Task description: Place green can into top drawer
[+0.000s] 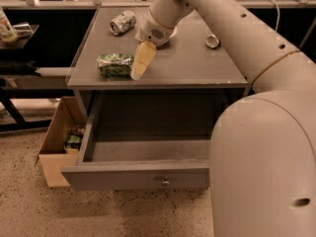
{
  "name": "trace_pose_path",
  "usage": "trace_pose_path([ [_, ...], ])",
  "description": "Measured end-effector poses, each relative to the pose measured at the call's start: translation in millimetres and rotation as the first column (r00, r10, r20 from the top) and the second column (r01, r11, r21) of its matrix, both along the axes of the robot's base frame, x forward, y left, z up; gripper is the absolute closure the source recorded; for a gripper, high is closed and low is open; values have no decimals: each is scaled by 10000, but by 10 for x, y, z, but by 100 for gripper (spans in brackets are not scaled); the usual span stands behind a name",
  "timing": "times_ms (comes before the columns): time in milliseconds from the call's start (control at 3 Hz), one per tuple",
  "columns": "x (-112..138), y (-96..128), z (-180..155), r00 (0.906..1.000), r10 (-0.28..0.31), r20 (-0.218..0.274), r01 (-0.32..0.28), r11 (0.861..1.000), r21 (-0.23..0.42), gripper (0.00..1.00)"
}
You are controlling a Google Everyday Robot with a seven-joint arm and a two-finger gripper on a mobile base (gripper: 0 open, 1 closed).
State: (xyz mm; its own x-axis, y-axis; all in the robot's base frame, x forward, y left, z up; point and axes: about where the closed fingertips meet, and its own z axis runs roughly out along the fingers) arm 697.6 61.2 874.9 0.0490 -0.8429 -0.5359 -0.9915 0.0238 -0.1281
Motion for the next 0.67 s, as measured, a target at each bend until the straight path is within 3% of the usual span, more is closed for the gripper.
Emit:
trace_pose_path([
  [667,-18,231,-255,9999,97,-70,-96,9999,123,0],
])
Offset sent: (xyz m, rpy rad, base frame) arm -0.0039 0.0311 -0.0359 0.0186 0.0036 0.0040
